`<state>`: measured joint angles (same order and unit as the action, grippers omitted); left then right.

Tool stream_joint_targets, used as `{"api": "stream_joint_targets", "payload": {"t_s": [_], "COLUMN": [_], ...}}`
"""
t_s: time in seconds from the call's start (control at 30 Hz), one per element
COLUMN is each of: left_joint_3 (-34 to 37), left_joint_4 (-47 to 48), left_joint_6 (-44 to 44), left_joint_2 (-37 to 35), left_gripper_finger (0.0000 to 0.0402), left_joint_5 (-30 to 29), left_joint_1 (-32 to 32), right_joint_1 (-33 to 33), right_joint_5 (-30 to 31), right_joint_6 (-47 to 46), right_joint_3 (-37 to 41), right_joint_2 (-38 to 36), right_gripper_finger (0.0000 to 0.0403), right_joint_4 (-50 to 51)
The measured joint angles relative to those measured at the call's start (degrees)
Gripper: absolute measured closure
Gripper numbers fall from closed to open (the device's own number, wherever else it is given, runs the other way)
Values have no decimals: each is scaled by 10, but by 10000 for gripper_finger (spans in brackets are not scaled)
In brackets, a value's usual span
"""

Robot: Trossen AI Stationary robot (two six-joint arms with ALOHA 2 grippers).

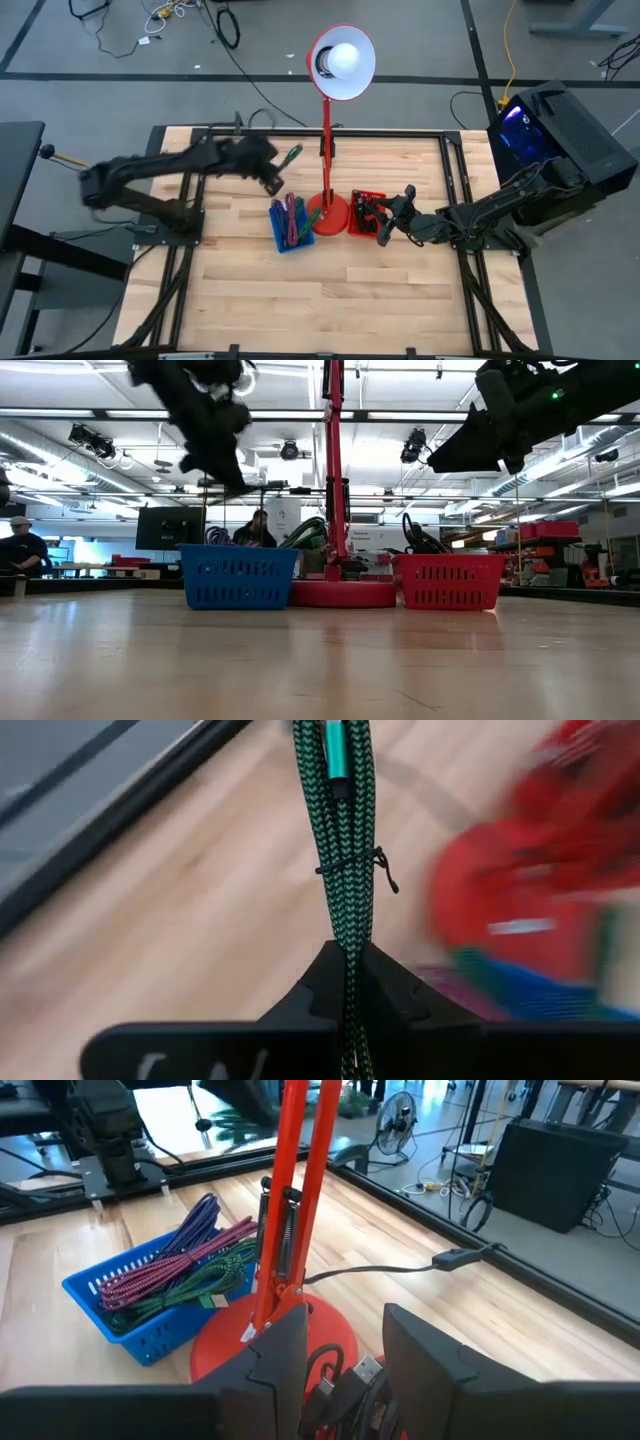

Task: Pick & Place USB Port
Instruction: Put the green charger cable into the blue bin

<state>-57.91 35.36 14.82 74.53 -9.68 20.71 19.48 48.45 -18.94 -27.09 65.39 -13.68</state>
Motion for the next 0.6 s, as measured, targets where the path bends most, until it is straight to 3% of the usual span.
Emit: {"api": "stream_joint_targets", "payload": {"t_s": [0.13,0.27,0.47,0.6], "left_joint_3": [123,242,386,420], "left_joint_4": [-122,-274,-556,-642], "left_joint_6": [98,193,285,300], "left_joint_2": [-119,-208,-223,-176], "left_gripper_finger": [385,385,385,385], "left_joint_5": [15,-25,-159,-310], "left_joint_1": [-63,-146,-292,-383], "right_joint_1": [0,0,0,0], "right_joint_5": [0,1,2,2], "right_joint_6": [0,0,0,0], "right_joint_3": [0,0,0,0], "right_joint_2": [0,0,0,0], "right_gripper_finger": [271,271,271,271], "right_joint_4": [-2,-4,-4,-4]}}
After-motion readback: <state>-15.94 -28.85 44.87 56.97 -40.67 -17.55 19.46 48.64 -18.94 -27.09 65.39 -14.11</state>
